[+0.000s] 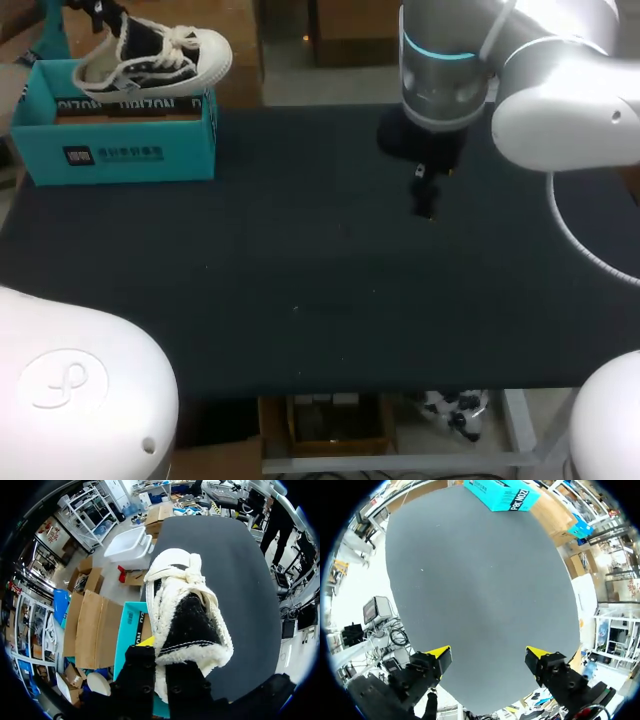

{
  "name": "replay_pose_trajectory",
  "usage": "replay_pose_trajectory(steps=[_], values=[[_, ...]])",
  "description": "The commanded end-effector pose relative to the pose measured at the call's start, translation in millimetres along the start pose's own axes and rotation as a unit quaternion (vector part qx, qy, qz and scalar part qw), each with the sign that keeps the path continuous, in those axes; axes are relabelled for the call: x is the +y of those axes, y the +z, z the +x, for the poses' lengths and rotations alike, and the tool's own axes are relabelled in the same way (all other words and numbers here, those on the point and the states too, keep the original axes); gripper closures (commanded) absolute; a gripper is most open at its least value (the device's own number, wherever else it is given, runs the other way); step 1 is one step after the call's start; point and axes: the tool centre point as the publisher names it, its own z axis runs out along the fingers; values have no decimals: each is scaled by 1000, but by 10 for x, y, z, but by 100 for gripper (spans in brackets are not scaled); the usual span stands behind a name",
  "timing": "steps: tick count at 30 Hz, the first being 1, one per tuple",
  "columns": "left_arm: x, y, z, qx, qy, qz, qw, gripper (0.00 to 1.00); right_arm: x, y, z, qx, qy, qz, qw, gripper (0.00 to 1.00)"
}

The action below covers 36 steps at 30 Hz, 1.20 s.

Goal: Open the shoe tongue, take the insole out of the shoe, put the insole back into the shoe, and pack the shoe into the shoebox

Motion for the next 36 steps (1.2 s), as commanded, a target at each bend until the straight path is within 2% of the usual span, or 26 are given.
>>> replay_pose_trajectory(steps=[1, 6, 12, 18, 22, 27, 36], values=[[177, 71, -250, 56, 6, 11, 998, 100, 98, -44, -32, 8, -22, 29, 999, 0], [433, 189, -333, 60, 18, 9, 998, 100, 98, -44, -32, 8, -22, 29, 999, 0], [640, 300, -500, 57, 18, 8, 998, 100, 98, -44, -32, 8, -22, 29, 999, 0], [844, 475, -622, 75, 16, 9, 997, 100, 98, -44, -32, 8, -22, 29, 999, 0], [1016, 650, -661, 84, 14, -7, 996, 100, 98, -44, -32, 8, -22, 29, 999, 0], [1128, 978, -715, 101, 6, -29, 994, 100, 98, -44, -32, 8, -22, 29, 999, 0], [1330, 1441, -835, 139, -1, -45, 989, 100, 98, -44, -32, 8, -22, 29, 999, 0]])
